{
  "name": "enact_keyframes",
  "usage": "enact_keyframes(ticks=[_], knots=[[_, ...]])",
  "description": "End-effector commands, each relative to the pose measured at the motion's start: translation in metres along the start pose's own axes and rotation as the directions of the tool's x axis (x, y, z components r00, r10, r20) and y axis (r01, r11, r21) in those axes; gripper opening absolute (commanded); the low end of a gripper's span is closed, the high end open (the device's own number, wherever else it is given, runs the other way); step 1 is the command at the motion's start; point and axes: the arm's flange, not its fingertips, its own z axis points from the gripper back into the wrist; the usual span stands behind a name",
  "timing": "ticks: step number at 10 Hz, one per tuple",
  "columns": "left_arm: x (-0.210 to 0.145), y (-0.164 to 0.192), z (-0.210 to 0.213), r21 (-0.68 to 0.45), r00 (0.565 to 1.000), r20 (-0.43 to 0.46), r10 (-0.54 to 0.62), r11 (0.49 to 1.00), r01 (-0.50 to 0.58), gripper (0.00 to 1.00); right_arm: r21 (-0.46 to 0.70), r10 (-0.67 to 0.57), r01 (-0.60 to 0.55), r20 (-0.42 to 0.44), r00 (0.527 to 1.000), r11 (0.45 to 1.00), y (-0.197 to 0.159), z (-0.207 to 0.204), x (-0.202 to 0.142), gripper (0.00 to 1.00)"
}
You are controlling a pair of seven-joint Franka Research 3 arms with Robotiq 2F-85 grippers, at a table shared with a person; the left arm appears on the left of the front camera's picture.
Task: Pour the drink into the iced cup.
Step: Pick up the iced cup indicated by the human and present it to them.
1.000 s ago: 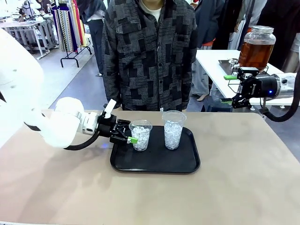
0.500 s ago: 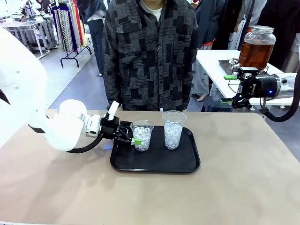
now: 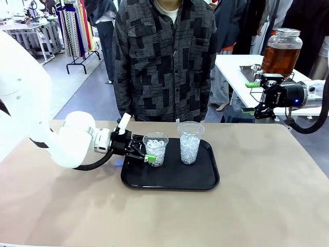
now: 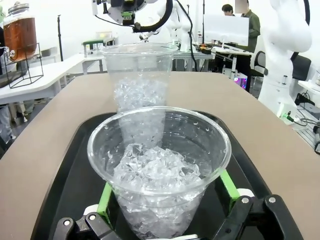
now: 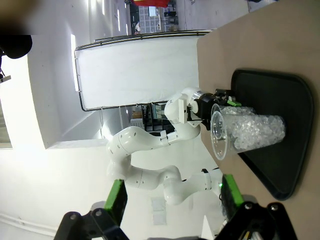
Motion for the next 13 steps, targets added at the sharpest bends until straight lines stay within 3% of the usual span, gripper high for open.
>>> enact_keyframes(ticks=[1,6,7,13], knots=[[0.0,-0.008,-0.008,0.019,0.999,0.029,-0.019,1.0,0.019,1.0,-0.002,0.003,-0.003,0.004,1.0,1.0,0.001,0.0,0.001,1.0],[-0.001,-0.007,-0.019,-0.008,1.0,0.007,0.0,1.0,0.0,1.0,-0.002,0.003,-0.003,0.004,1.0,1.0,0.001,0.0,0.001,1.0],[-0.001,-0.006,-0.021,0.004,1.0,0.0,0.007,1.0,-0.007,0.83,-0.002,0.003,-0.003,0.004,1.0,1.0,0.001,0.0,0.001,1.0],[-0.001,-0.007,-0.02,0.01,1.0,0.016,-0.006,1.0,0.006,0.83,-0.002,0.003,-0.003,0.004,1.0,1.0,0.001,0.0,0.001,1.0]])
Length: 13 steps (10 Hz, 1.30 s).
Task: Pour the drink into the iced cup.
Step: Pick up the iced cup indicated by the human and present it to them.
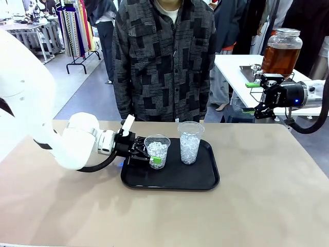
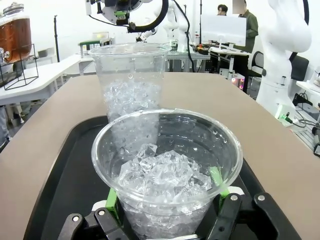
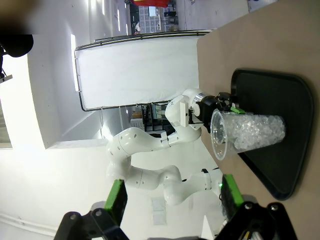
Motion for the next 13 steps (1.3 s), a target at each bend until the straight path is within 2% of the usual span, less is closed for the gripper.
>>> enact_keyframes(ticks=[1,6,8,10,13], knots=[[-0.001,-0.002,-0.006,0.036,0.999,0.002,-0.041,0.999,0.041,0.64,-0.002,0.003,-0.003,0.004,1.0,1.0,0.001,0.0,0.001,1.0],[0.02,0.0,0.009,0.072,0.998,0.053,-0.047,0.996,0.043,0.64,-0.002,0.003,-0.003,0.004,1.0,1.0,0.001,0.0,0.001,1.0],[0.074,0.005,0.029,0.102,0.995,0.054,-0.083,0.992,0.078,0.64,-0.002,0.003,-0.003,0.004,1.0,1.0,0.001,0.0,0.001,1.0],[0.131,0.02,0.053,0.097,0.995,0.067,-0.074,0.993,0.068,0.64,-0.002,0.003,-0.003,0.004,1.0,1.0,0.001,0.0,0.001,1.0],[0.183,0.043,0.075,0.097,0.997,0.049,-0.059,0.994,0.054,0.64,-0.002,0.003,-0.003,0.004,1.0,1.0,0.001,0.0,0.001,1.0]])
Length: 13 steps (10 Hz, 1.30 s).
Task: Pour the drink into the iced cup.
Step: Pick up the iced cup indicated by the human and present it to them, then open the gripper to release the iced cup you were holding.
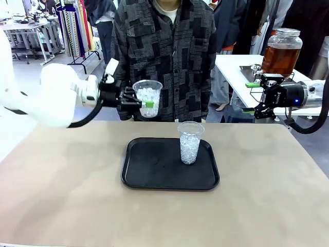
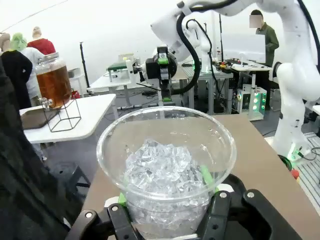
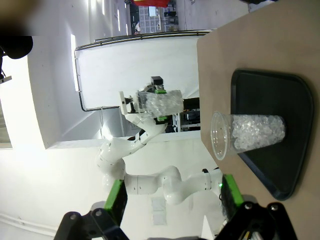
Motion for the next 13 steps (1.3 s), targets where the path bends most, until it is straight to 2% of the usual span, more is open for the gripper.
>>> enact_keyframes(ticks=[1,2,3,13], knots=[[0.01,0.014,0.0,-0.023,1.0,-0.015,0.005,1.0,-0.005,0.64,-0.002,0.004,-0.004,0.004,1.0,1.0,0.001,0.0,0.001,1.0],[0.015,0.019,0.001,-0.025,0.999,-0.043,0.014,1.0,-0.015,0.64,-0.002,0.004,-0.004,0.004,1.0,1.0,0.001,0.0,0.001,1.0],[0.01,0.007,0.003,-0.002,1.0,-0.008,0.0,1.0,0.0,0.64,-0.002,0.004,-0.004,0.004,1.0,1.0,0.001,0.0,0.001,1.0],[0.01,0.007,0.003,-0.002,1.0,-0.008,0.0,1.0,0.0,0.64,-0.002,0.004,-0.004,0.004,1.0,1.0,0.001,0.0,0.001,1.0]])
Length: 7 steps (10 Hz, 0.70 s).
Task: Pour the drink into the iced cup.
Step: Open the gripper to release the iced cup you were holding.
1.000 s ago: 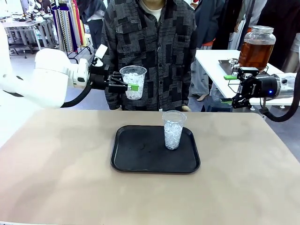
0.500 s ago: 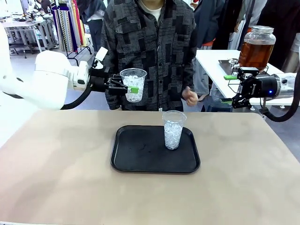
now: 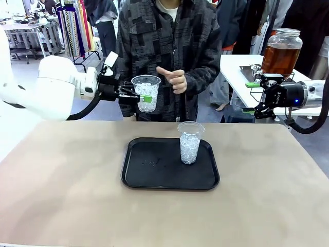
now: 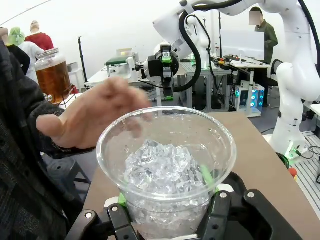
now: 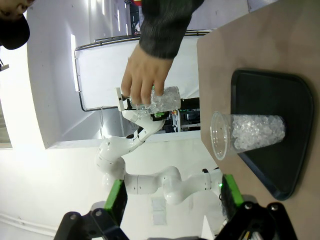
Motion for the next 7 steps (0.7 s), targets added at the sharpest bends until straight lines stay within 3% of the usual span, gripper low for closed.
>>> enact_keyframes(ticks=[1,7], knots=[[0.0032,-0.0025,-0.0002,0.01,1.0,0.019,-0.015,1.0,0.015,0.64,-0.002,0.004,-0.004,0.004,1.0,1.0,0.0014,-0.0001,0.0006,1.0],[0.0032,-0.0025,-0.0002,0.01,1.0,0.019,-0.015,1.0,0.015,0.64,-0.002,0.004,-0.004,0.004,1.0,1.0,0.0014,-0.0001,0.0006,1.0]])
